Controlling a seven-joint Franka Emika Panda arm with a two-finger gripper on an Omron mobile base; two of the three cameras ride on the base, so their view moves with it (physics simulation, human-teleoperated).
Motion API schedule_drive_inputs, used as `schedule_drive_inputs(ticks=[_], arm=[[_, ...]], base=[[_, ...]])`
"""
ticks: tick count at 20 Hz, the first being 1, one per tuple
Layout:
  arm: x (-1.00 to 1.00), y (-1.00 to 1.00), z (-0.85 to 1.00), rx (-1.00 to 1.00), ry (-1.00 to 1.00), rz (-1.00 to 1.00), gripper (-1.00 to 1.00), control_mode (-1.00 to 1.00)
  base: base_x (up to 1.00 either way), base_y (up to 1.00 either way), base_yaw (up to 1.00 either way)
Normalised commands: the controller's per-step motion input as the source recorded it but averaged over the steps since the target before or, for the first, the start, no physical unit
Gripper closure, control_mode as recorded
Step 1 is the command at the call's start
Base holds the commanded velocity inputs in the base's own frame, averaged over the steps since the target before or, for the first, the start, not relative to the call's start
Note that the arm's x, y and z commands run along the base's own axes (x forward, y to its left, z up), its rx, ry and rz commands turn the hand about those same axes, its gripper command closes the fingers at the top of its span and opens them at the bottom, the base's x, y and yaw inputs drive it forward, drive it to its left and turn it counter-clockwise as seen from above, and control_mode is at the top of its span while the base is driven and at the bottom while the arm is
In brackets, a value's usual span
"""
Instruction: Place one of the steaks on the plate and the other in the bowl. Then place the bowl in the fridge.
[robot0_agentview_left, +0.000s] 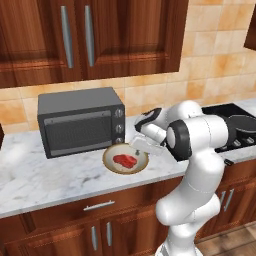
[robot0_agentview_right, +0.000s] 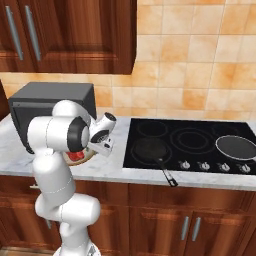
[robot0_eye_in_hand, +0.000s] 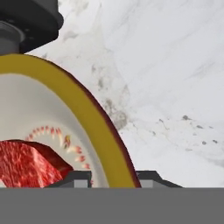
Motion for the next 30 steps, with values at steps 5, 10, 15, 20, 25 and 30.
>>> schedule_drive_inputs(ticks=[5,10,15,20,25,30], arm=[[-0.30,-0.07,0.15,0.04,0.00,0.00,1.00,-1.00],[-0.71,-0.39,0.73,0.27,0.00,0.00,1.00,-1.00],[-0.40,-0.26,0.80,0.28,0.06,-0.03,1.00,-1.00],[-0.23,-0.46,0.73,0.37,0.25,-0.27,1.00,-1.00],[-0.66,-0.30,0.38,0.07,0.03,-0.16,1.00,-1.00],[-0.73,-0.34,0.30,-0.12,-0.03,-0.12,1.00,-1.00]], base=[[0.00,0.00,0.00],[0.00,0.00,0.00],[0.00,0.00,0.00],[0.00,0.00,0.00],[0.00,0.00,0.00],[0.00,0.00,0.00]])
